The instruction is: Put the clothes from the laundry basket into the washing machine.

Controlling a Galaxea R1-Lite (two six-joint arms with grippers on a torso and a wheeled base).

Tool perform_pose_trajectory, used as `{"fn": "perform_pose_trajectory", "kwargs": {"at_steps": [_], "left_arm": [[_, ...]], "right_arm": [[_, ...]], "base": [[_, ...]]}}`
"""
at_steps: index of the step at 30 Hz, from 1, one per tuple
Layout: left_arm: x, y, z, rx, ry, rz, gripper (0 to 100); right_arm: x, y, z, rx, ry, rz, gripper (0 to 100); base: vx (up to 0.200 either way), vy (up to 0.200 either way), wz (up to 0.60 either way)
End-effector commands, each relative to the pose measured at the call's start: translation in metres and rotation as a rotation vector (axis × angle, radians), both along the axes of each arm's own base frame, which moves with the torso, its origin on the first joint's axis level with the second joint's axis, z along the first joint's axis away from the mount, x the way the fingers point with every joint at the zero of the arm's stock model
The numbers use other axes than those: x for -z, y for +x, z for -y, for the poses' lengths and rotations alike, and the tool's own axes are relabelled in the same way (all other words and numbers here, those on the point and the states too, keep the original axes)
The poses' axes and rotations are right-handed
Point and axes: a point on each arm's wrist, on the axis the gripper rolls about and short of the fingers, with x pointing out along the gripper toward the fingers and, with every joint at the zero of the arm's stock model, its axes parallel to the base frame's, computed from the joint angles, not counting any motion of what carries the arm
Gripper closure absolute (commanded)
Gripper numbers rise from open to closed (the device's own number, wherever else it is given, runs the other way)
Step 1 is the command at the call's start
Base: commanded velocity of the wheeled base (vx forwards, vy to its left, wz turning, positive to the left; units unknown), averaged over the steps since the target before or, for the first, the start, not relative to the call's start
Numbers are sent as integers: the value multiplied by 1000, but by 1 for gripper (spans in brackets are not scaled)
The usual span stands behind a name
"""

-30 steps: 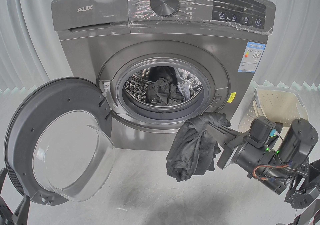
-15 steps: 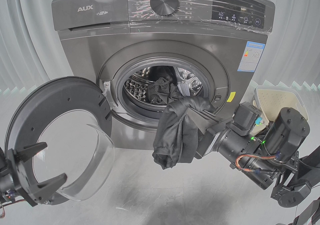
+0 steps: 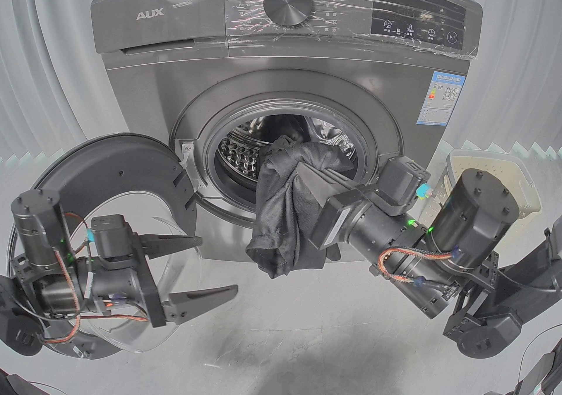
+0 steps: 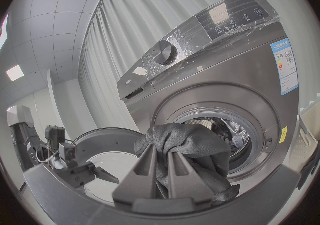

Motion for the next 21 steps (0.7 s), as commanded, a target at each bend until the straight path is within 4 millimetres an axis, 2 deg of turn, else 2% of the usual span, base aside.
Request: {"fn": "perform_pose_trajectory", "kwargs": {"at_steps": [1, 10, 21], "left_arm": [[32, 25, 26, 74, 47, -107, 0], [48, 50, 37, 60, 31, -76, 0], [68, 62, 46, 67, 35, -91, 0]], "right_arm": [[8, 8, -10, -1, -5, 7, 100], [8, 6, -11, -3, -1, 9, 100], [7, 6, -11, 3, 2, 10, 100]], "base": [[0, 0, 0], [0, 0, 0], [0, 0, 0]]}}
